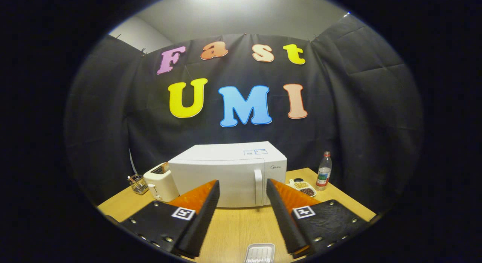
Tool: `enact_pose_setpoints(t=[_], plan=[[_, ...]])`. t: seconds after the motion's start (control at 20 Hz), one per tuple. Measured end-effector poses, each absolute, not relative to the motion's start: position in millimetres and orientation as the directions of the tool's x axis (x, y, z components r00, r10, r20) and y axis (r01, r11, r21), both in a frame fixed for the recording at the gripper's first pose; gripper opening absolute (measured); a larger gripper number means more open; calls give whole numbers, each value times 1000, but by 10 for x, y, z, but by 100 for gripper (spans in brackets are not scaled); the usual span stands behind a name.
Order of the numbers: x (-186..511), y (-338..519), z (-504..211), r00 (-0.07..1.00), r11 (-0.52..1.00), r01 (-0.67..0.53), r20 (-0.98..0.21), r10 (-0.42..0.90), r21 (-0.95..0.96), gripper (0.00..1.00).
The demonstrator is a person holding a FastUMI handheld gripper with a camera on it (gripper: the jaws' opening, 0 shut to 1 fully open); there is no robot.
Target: Open the microwave, put the food inside, and close the microwave door.
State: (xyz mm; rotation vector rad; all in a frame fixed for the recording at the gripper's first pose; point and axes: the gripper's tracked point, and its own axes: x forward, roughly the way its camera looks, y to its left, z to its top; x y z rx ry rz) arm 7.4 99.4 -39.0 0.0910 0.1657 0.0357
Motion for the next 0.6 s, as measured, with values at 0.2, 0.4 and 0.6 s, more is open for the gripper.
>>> enact_pose_setpoints(t=[0.2,0.4,0.6], plan=[[-75,988,-325,993,999,-25,-119,29,35,97],[-81,1006,-186,996,999,-39,-73,40,16,97],[-61,1003,-62,998,999,-45,-46,46,21,97]])
